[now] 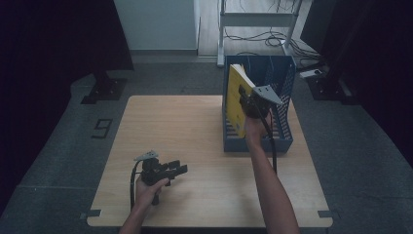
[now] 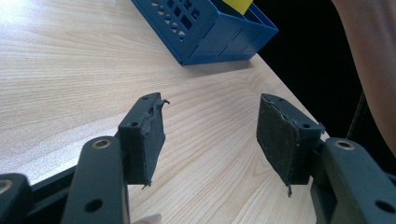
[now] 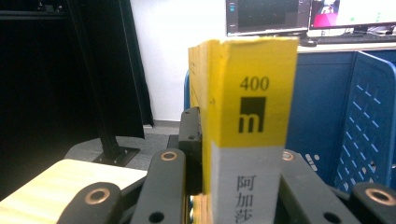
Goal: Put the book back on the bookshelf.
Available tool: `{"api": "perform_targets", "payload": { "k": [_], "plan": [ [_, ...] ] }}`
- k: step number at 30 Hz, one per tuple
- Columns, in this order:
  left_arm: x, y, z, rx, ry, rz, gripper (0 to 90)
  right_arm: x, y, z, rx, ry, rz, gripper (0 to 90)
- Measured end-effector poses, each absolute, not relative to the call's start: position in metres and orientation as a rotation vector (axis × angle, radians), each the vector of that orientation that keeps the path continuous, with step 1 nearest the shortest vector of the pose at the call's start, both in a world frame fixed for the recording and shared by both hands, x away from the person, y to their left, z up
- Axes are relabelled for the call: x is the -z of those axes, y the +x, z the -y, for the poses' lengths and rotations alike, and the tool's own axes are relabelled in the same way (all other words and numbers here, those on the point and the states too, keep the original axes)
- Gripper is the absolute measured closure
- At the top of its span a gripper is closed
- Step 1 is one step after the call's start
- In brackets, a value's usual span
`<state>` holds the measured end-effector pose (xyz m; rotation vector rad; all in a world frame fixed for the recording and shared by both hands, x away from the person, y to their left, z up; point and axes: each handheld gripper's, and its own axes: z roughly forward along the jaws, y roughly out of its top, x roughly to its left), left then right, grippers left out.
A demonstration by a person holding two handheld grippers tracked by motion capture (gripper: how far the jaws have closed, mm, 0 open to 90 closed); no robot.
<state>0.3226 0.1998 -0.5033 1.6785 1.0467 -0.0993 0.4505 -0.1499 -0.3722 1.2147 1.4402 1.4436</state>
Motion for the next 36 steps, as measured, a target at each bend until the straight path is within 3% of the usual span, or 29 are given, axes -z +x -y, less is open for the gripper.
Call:
{"api": "perform_targets", "payload": {
  "k": [36],
  "plan": [
    [0.503, 0.322, -0.213, 0.081, 1.65, -1.075, 41.2, 0.402, 0.489, 0.137, -1.38, 1.27, -1.455, 74.9]
  ]
}}
